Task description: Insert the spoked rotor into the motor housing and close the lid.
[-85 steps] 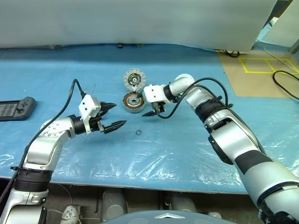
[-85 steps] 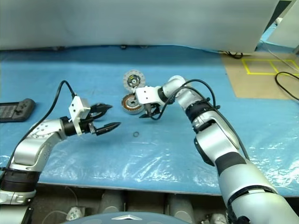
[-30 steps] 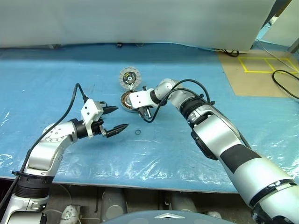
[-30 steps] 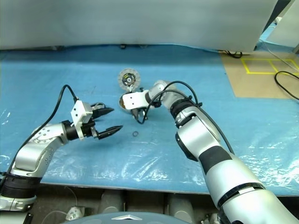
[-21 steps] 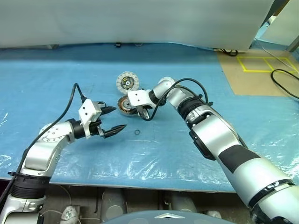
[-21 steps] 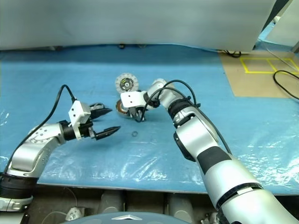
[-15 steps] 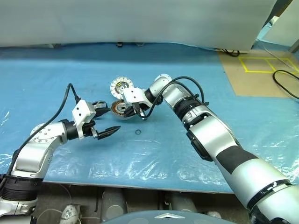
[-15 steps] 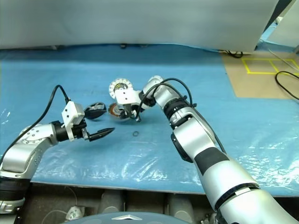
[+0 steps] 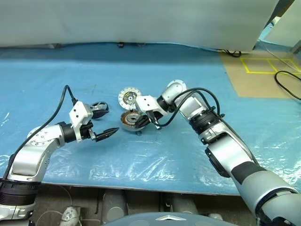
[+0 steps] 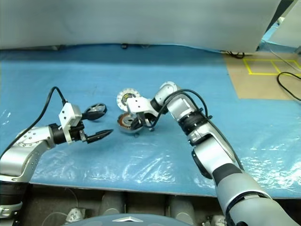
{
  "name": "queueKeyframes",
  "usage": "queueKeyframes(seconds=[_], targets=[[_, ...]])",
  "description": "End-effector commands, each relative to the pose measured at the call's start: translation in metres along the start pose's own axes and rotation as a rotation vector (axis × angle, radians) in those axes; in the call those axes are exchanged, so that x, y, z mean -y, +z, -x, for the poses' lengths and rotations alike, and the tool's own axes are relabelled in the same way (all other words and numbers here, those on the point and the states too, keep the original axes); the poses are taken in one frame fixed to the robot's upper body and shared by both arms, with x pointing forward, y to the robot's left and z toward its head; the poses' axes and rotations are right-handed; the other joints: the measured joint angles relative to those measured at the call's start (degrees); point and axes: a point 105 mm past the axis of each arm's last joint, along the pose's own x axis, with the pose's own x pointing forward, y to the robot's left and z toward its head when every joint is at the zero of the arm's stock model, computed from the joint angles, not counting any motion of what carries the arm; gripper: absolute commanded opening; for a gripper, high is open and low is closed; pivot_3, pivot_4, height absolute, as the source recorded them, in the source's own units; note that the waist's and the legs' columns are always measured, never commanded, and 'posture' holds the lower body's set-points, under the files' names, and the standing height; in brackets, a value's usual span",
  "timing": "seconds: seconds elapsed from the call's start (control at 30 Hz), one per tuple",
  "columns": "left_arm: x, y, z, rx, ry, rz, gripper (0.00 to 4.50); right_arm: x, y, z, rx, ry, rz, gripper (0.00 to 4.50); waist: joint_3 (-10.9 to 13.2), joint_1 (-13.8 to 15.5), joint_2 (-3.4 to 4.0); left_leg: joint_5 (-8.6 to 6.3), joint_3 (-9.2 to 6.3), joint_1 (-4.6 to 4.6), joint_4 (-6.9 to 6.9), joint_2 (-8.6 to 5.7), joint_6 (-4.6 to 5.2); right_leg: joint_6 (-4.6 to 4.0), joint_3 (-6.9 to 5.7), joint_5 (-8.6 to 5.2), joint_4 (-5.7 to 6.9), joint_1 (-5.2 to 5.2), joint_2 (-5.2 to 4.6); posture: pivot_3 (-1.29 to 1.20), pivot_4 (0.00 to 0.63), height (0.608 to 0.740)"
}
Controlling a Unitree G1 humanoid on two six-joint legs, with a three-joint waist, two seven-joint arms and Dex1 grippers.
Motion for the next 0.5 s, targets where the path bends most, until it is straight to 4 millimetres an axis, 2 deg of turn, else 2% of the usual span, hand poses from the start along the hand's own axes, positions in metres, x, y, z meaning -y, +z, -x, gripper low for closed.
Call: queueKeyframes(seconds=[0.03, 0.27, 0.5], targets=[[0.002, 0.011, -0.002, 0.03, -0.013, -0.028, 4.46, -0.01, 0.025, -0.001, 0.06, 0.069, 0.05, 0.04, 0.0, 0.0, 0.0, 0.0, 0.0, 0.0, 0.0, 0.0, 0.0, 0.0, 0.0, 0.0, 0.0, 0.0, 0.0, 0.0, 0.15, 0.74], [0.006, 0.009, -0.005, 0.031, -0.031, -0.017, 4.46, -0.014, 0.037, -0.009, 0.088, 0.078, 0.034, 0.04, 0.0, 0.11, 0.0, 0.0, 0.0, 0.0, 0.0, -0.02, 0.0, 0.0, 0.0, 0.0, -0.02, 0.02, -0.01, 0.0, 0.15, 0.74], [0.007, 0.009, -0.007, 0.03, -0.038, -0.012, 4.46, -0.019, 0.038, -0.022, 0.08, 0.112, 0.003, 0.04, 0.0, 0.11, 0.0, 0.0, 0.0, 0.01, 0.0, -0.02, -0.01, 0.01, 0.0, 0.0, -0.01, 0.04, -0.01, 0.0, 0.15, 0.74]])
